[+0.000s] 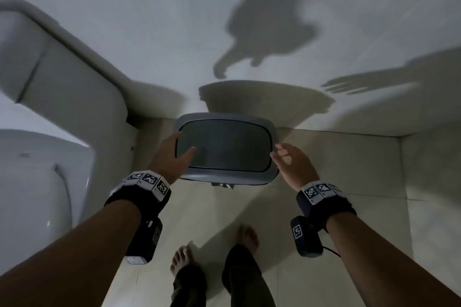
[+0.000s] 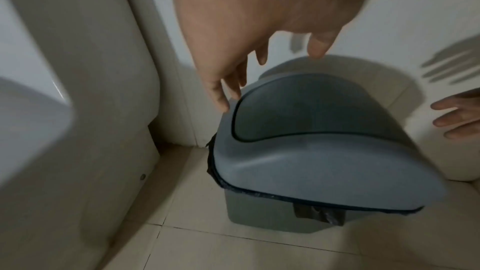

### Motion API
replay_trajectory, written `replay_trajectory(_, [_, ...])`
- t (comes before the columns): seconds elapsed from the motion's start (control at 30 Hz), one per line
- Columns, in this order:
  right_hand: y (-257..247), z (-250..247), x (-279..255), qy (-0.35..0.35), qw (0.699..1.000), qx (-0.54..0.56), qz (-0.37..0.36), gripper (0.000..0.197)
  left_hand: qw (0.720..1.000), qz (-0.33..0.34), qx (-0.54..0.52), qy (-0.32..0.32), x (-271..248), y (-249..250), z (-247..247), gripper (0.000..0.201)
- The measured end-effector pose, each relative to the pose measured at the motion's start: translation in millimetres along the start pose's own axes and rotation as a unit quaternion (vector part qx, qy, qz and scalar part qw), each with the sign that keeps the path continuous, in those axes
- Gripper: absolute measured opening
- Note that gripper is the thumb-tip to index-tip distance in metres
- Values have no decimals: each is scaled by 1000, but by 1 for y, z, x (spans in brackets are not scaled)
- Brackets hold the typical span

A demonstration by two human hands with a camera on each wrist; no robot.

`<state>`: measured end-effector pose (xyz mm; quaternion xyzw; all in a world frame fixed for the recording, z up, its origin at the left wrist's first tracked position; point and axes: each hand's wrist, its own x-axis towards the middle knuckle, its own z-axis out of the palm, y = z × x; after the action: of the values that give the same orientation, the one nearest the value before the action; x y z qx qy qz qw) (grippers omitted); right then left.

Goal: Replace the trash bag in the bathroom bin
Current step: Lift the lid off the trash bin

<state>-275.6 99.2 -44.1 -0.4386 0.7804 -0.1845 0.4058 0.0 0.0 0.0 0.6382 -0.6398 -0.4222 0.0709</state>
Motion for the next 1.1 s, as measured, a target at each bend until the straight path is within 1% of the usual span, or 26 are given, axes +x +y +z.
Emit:
replay_trajectory(0.07, [12,10,12,14,1000,-10,23,46,1000,8,5,21,14,-15,6,42])
replay_trajectory(0.1, [18,16,16,15,999,-7,29,48,1000,-5,16,25,23,-29,10,43])
replay_trajectory(0.13, [22,22,20,10,999,-4,37,49,999,-11,25,26,30,-40,15,44])
replay_trajectory(0.2, [29,33,27,21,999,7,38,49,999,-8,26,22,42,-61,26,40])
replay_trajectory(0.27, [33,41,36,39,998,23,46,50,999,11,28,44,52,-74,35,35])
replay_trajectory(0.33, [37,48,43,59,996,42,56,50,997,11,17,69,58,-81,42,32])
replay_trajectory(0.43, [39,56,49,93,992,53,59,48,995,-24,-10,91,65,-90,51,28])
replay_trajectory(0.5, [40,60,52,102,990,63,71,47,994,-68,-28,86,68,-93,54,30])
replay_trajectory(0.57, [39,62,51,101,989,69,81,47,991,-96,-45,79,69,-97,56,36])
replay_trajectory(0.67, [38,62,47,99,989,70,79,43,991,-102,-40,76,69,-103,55,39])
replay_trajectory(0.77, [34,61,44,103,992,55,49,31,989,-125,-29,72,65,-103,55,38])
replay_trajectory(0.8, [34,61,44,105,993,47,39,30,988,-130,-27,72,65,-103,55,38])
replay_trajectory(0.97, [40,63,48,94,995,6,40,35,988,-144,-18,61,63,-106,55,40])
replay_trajectory(1.1, [40,61,51,72,996,-40,33,32,990,-132,-4,48,60,-106,49,39])
